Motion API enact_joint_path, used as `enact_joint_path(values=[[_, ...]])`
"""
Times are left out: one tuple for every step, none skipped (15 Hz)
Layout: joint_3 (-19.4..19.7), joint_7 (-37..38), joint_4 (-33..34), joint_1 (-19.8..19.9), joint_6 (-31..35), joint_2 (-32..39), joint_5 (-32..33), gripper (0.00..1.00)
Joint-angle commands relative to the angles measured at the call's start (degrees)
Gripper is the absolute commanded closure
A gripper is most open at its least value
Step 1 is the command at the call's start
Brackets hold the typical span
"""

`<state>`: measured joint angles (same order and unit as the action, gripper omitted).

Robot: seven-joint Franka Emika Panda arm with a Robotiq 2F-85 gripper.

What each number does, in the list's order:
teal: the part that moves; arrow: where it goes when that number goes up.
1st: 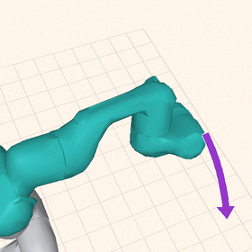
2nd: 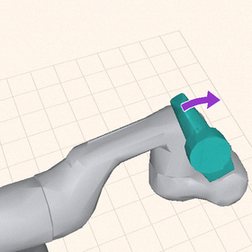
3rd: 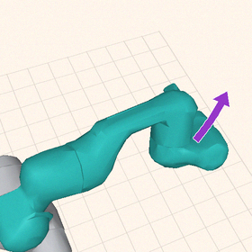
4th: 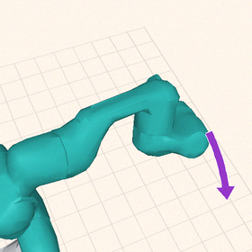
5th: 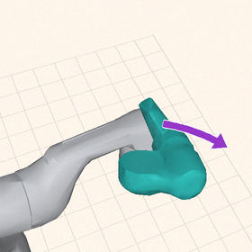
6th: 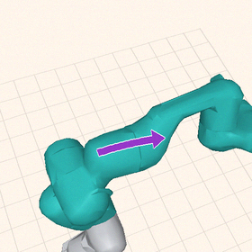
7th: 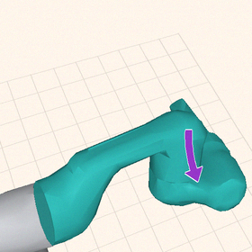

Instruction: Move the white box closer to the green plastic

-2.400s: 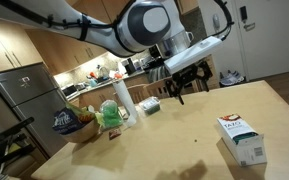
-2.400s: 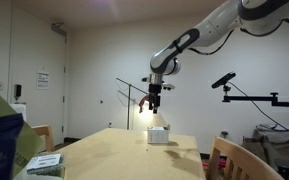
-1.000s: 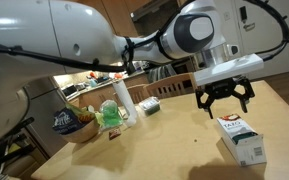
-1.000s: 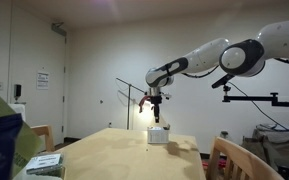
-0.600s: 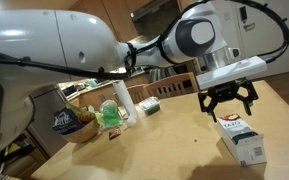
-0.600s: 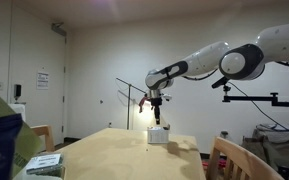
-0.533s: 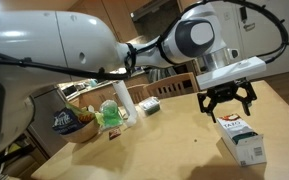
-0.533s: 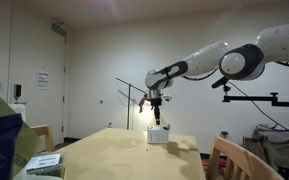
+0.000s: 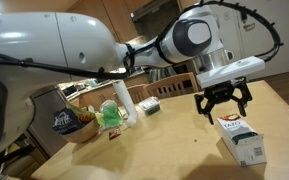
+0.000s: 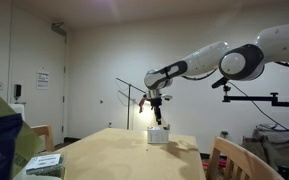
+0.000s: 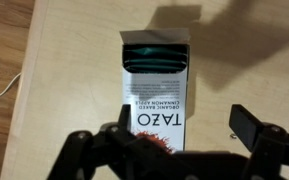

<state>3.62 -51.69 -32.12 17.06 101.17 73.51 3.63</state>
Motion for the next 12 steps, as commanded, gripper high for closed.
enact_joint_path(values=[[0.0, 0.0, 0.0, 0.0, -0.1, 0.0, 0.0, 0.0], [0.0, 0.0, 0.0, 0.0, -0.1, 0.0, 0.1, 0.0], [0.0, 0.0, 0.0, 0.0, -0.2, 0.0, 0.1, 0.0], [0.0, 0.0, 0.0, 0.0, -0.2, 0.0, 0.1, 0.0], [-0.3, 0.1, 0.3, 0.0, 0.1, 0.3, -0.2, 0.0], [0.0, 0.6, 0.6, -0.3, 0.7, 0.7, 0.1, 0.0], [0.0, 0.8, 0.7, -0.4, 0.9, 0.9, 0.0, 0.0], [0.3, 2.1, 0.9, -0.6, 1.3, 1.3, 0.1, 0.0], [0.2, 1.9, 0.9, -0.7, 1.5, 1.5, 0.2, 0.0], [0.4, 2.7, 1.1, -0.8, 2.2, 1.9, 0.2, 0.0], [0.5, 3.1, 1.2, -0.8, 2.8, 2.2, 0.1, 0.0], [0.9, 4.5, 1.5, -1.0, 4.0, 2.8, 0.5, 0.0]])
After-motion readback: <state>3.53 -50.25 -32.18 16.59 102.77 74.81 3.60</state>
